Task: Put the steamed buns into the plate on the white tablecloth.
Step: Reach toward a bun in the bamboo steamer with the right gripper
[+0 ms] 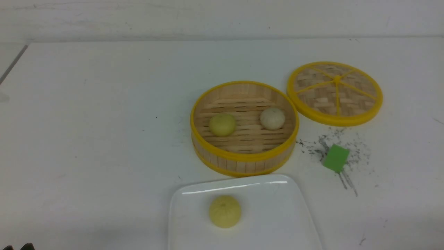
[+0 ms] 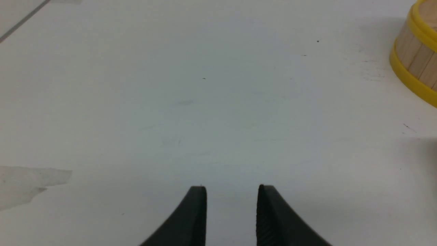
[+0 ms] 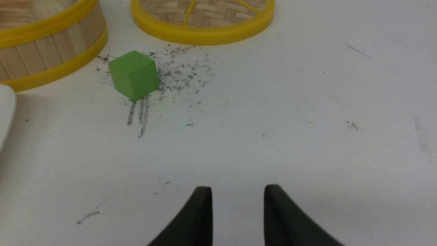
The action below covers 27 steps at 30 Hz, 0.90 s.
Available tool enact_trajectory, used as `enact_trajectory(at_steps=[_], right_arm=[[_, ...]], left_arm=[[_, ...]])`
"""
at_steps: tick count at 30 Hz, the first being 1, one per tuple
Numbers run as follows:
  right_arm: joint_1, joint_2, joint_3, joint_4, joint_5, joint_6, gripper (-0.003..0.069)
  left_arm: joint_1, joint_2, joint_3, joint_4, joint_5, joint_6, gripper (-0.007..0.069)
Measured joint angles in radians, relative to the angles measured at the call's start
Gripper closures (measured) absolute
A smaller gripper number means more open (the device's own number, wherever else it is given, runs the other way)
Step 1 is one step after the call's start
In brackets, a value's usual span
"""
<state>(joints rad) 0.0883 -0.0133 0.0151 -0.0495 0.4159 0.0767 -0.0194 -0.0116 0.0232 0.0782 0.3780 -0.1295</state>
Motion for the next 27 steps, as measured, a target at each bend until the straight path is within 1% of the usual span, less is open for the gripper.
enact_trajectory(at_steps=[8,12,13,14,15,17,18,19,20,21,22,23,25,27], right_arm=[[0.000,0.000,0.001,-0.005,-0.008,0.000,0.0419],[0.000,0.000,0.001,-0.042,-0.011,0.000,0.0419],[0.000,0.000,0.001,-0.047,-0.011,0.000,0.0419],[0.000,0.000,0.002,-0.048,-0.013,0.004,0.0419],[0.000,0.000,0.004,-0.037,-0.019,0.016,0.0419],[0.000,0.000,0.008,0.025,-0.045,0.076,0.0419],[0.000,0.000,0.010,0.080,-0.070,0.122,0.0419],[0.000,0.000,0.010,0.092,-0.075,0.133,0.0419],[0.000,0.000,0.010,0.188,-0.115,0.211,0.0419],[0.000,0.000,0.010,0.288,-0.155,0.289,0.0419],[0.000,0.000,0.010,0.301,-0.160,0.300,0.0419],[0.000,0.000,0.010,0.388,-0.186,0.364,0.0419],[0.000,0.000,0.010,0.479,-0.207,0.422,0.0419],[0.000,0.000,0.010,0.537,-0.211,0.449,0.0419]], left_arm=[[0.000,0.000,0.000,0.000,0.000,0.000,0.0384],[0.000,0.000,0.000,-0.001,0.000,0.000,0.0384],[0.000,0.000,0.000,-0.011,0.000,-0.006,0.0384],[0.000,0.000,0.000,-0.046,0.000,-0.033,0.0384],[0.000,0.000,0.000,-0.109,0.000,-0.093,0.0384],[0.000,0.000,0.000,-0.274,0.000,-0.209,0.0384],[0.000,0.000,0.000,-0.352,0.003,-0.269,0.0384],[0.000,0.000,0.000,-0.352,0.005,-0.280,0.0384],[0.000,0.000,0.002,-0.463,0.008,-0.363,0.0384],[0.000,0.000,0.004,-0.544,0.008,-0.413,0.0384],[0.000,0.000,0.004,-0.544,0.008,-0.420,0.0384],[0.000,0.000,0.004,-0.601,0.008,-0.455,0.0384],[0.000,0.000,0.004,-0.652,0.007,-0.488,0.0384],[0.000,0.000,0.004,-0.662,0.005,-0.491,0.0384]])
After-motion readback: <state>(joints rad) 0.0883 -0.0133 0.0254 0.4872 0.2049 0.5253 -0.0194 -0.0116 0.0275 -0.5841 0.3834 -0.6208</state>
